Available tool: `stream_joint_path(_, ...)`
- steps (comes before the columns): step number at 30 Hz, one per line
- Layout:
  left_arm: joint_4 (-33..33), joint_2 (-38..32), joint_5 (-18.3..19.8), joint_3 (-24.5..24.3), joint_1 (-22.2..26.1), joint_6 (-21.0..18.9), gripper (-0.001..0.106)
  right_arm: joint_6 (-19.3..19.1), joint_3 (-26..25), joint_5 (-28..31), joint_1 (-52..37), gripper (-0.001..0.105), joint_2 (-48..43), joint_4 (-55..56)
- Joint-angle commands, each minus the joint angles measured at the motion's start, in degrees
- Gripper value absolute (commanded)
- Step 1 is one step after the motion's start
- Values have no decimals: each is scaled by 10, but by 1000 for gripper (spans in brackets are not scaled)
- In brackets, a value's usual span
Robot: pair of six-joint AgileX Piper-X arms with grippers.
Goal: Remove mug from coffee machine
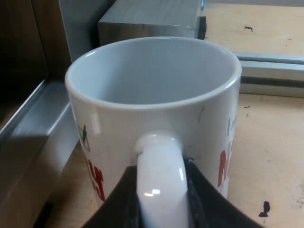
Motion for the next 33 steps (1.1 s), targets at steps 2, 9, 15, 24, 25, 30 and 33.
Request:
stream_joint_path(2, -10, 1, -62, -3, -3, -6, 80, -1, -8, 1, -2, 0, -5, -34)
stream_joint_path(9, -10, 1, -79, -3, -3, -6, 80, 4, -8, 1, -2, 0, -8, -31)
stream_joint_path(15, -10, 1, -79, -3, -3, -6, 80, 7, -5, 1, -2, 27, -36, 19)
stream_joint_path(24, -10, 1, -79, -3, -3, -6, 80, 30, -1, 13, -2, 53, -99, 130)
stream_joint_path(25, -10, 1, -79, -3, -3, -6, 80, 29, 0, 15, -2, 53, -112, 148)
stream_joint_path(30, -10, 1, -79, -3, -3, -6, 80, 31, 11, 16, -2, 53, -166, 225)
stream_joint_path(33, -10, 1, -78, -3, -3, -6, 80, 66, 20, 8, -2, 53, -237, 300)
